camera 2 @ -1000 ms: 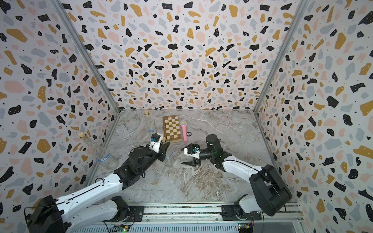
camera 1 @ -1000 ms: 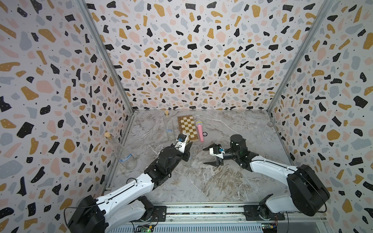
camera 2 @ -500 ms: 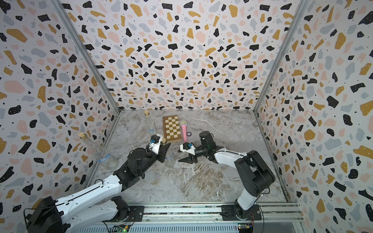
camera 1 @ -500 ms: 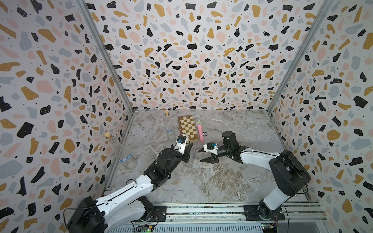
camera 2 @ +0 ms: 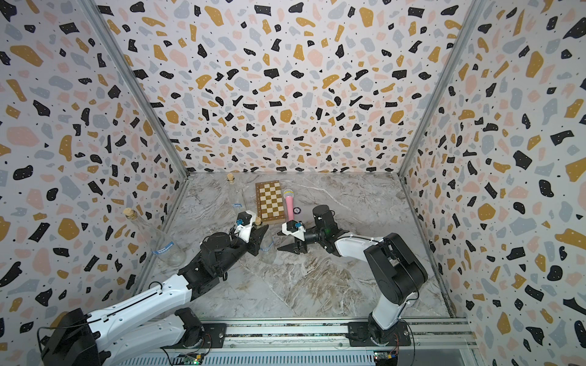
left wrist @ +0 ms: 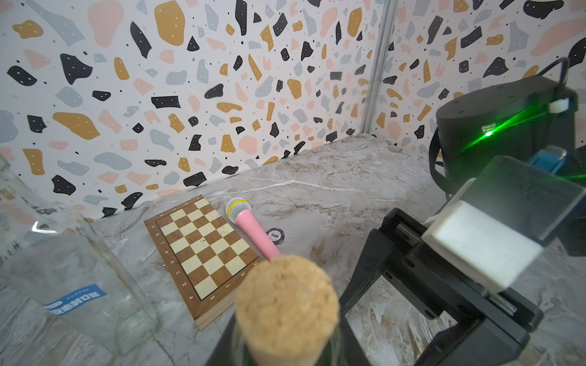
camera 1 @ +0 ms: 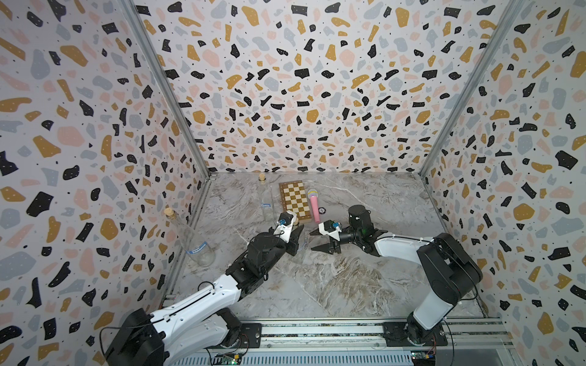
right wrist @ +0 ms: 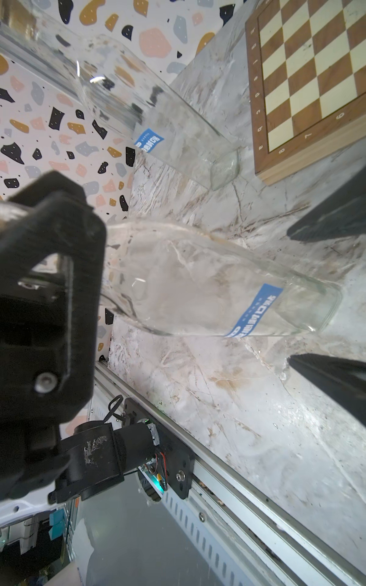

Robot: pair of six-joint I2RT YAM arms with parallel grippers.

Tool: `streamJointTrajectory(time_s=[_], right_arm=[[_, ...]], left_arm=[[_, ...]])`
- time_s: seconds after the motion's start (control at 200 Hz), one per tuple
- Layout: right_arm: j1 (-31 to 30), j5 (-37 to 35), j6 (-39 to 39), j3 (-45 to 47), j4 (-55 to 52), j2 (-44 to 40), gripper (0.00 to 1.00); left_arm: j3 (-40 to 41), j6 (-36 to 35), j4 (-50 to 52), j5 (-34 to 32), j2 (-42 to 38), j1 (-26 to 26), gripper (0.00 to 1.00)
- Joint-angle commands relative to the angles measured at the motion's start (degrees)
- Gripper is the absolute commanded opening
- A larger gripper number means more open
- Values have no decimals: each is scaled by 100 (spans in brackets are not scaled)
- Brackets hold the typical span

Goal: Remove the label from the bottle
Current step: Pick up the bottle from the center of the board, then tear open the label from the bottle.

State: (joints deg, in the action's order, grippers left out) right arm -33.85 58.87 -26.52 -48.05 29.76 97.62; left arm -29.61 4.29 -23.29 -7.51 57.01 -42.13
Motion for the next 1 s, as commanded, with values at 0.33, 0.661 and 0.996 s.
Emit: streamJointTrajectory(time_s=[0.33, 0.661, 0.996], right_arm=[[-184, 89, 40, -142, 64, 248, 58], [-193, 101, 31, -152, 61, 184, 58], [-280, 92, 146, -69, 259, 49, 58]], left_arm=[[87, 126, -391, 127, 34, -17, 0], [71, 141, -407, 179, 61, -23, 0], [79, 142, -348, 179, -51, -19, 0]])
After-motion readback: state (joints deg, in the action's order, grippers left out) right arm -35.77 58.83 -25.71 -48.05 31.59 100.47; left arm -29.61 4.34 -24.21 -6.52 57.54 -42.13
